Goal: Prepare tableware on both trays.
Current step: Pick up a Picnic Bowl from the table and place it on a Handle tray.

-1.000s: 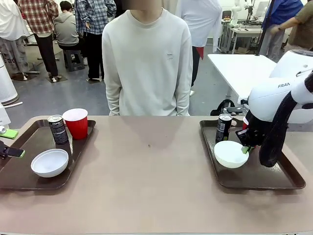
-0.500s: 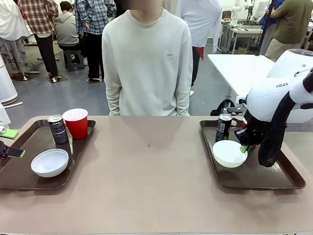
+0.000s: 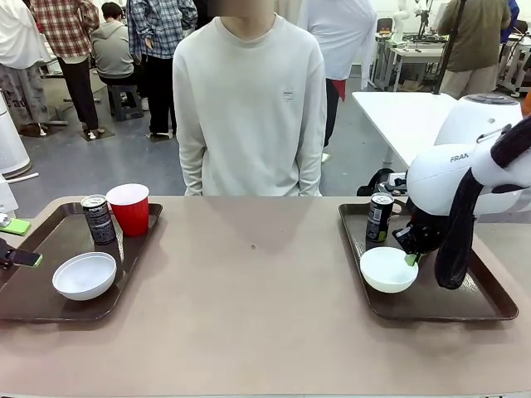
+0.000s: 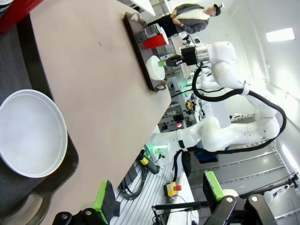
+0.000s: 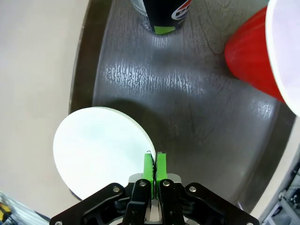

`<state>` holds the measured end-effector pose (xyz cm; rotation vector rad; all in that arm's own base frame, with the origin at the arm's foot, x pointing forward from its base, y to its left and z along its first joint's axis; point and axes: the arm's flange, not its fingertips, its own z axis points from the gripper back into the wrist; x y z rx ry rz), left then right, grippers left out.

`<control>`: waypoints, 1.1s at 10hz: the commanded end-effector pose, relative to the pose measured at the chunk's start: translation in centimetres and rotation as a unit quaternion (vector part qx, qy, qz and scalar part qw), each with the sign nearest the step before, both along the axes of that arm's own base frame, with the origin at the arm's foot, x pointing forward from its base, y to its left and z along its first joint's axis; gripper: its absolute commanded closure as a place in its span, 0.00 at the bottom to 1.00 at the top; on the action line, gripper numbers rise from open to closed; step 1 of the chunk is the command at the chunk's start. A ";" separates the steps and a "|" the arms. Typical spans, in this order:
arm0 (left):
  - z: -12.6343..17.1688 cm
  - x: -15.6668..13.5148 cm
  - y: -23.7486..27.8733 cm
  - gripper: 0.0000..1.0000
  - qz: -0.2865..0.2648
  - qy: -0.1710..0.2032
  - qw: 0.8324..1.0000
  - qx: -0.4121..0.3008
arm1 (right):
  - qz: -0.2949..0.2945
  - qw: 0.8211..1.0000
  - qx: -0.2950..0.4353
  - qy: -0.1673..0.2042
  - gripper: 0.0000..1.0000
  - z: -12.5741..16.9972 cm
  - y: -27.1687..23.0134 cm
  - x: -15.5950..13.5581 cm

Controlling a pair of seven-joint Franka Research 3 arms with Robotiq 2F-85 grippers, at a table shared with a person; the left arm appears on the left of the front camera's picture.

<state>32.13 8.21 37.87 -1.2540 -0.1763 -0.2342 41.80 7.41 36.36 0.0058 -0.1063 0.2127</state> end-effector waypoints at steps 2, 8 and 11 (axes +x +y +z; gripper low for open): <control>0.0 -0.3 0.3 0.00 -0.006 -0.007 1.000 -0.003 | -0.011 1.000 -0.015 0.007 0.80 -0.3 0.4 1.5; 0.0 -0.3 0.3 0.00 -0.006 -0.007 1.000 -0.003 | -0.050 0.998 -0.026 -0.007 0.21 3.8 0.1 -2.7; 0.0 -0.3 0.3 0.00 -0.006 -0.007 1.000 -0.003 | -0.030 0.999 -0.008 -0.020 0.00 8.4 -0.3 -7.7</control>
